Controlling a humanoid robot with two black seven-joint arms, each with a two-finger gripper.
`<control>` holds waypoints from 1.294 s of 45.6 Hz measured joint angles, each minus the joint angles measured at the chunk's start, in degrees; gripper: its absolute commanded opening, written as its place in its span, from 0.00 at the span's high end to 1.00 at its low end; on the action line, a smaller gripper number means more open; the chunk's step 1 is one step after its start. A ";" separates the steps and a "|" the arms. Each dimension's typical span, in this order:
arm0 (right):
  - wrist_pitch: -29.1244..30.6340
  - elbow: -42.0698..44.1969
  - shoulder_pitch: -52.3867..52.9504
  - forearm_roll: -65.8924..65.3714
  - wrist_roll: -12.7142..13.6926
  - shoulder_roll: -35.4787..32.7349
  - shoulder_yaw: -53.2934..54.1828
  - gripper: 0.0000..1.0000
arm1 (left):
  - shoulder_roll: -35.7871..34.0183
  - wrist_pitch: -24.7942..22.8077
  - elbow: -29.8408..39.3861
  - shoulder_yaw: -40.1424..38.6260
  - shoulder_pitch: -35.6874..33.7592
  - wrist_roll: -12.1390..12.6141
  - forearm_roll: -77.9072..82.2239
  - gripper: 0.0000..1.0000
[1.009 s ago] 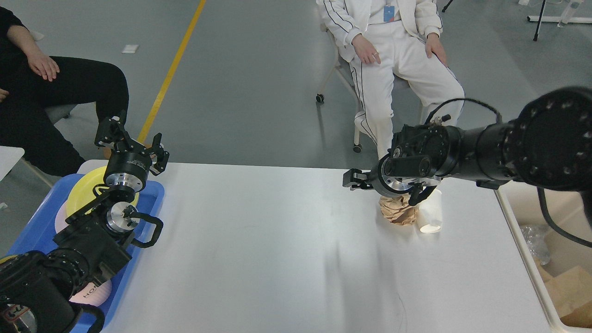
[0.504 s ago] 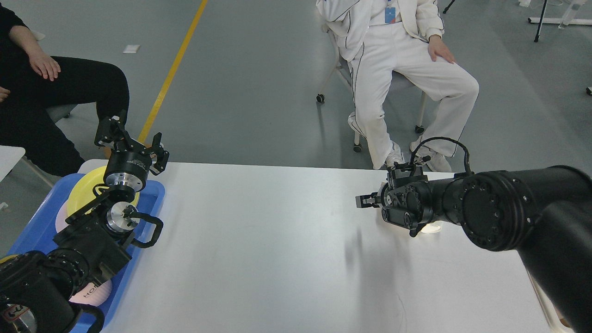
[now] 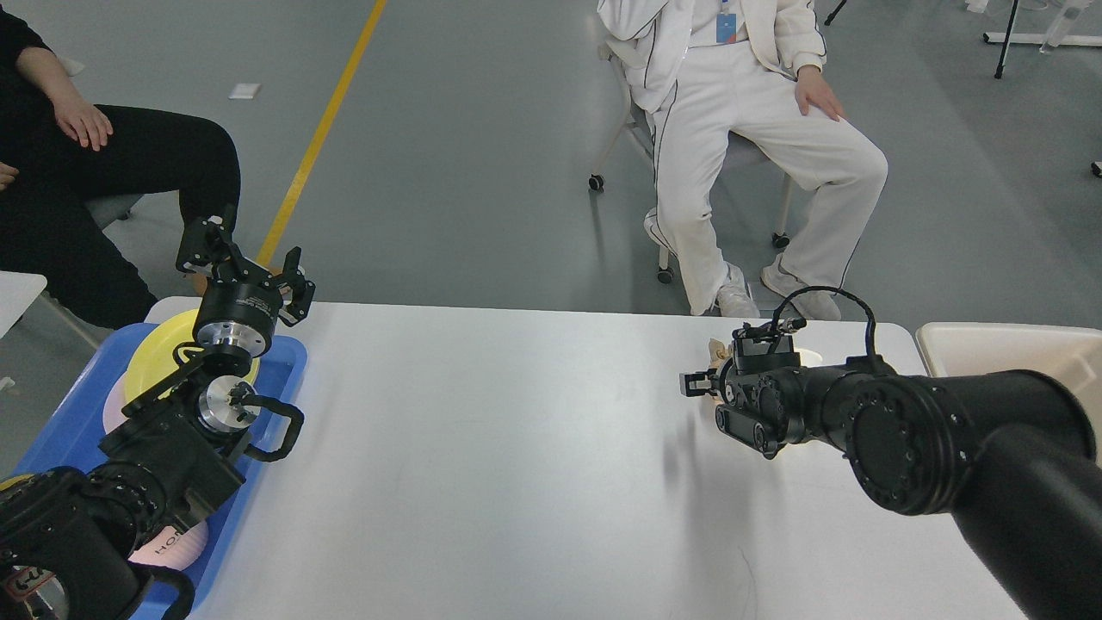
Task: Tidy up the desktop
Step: 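Lower the right gripper and grasp the small crumpled paper, then lift the crumpled paper and drop it into the white bin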
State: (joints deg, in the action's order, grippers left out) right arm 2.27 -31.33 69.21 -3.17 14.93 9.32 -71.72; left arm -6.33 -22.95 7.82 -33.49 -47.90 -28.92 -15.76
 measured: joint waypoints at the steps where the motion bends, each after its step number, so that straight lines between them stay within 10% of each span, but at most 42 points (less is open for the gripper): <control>1: 0.00 0.20 -0.24 -0.01 0.00 0.00 0.00 0.38 | 0.00 0.00 0.00 0.00 0.00 0.00 0.00 0.04; 16: 0.00 0.66 -1.49 -0.95 0.51 -0.07 0.15 1.00 | 0.00 0.00 0.00 0.00 0.00 0.00 0.04 0.04; 35: -2.84 -1.76 0.20 -0.49 0.54 -0.08 1.48 1.00 | 0.00 0.00 0.00 0.00 0.00 0.00 0.04 0.04; 59: 1.22 -28.20 26.96 -0.61 0.35 -15.73 13.17 1.00 | 0.00 0.00 0.01 0.00 0.00 0.00 0.00 0.04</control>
State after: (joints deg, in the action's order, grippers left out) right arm 3.49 -59.53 96.16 -3.78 15.28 -6.41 -58.55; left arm -6.33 -22.95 7.83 -33.49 -47.90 -28.92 -15.77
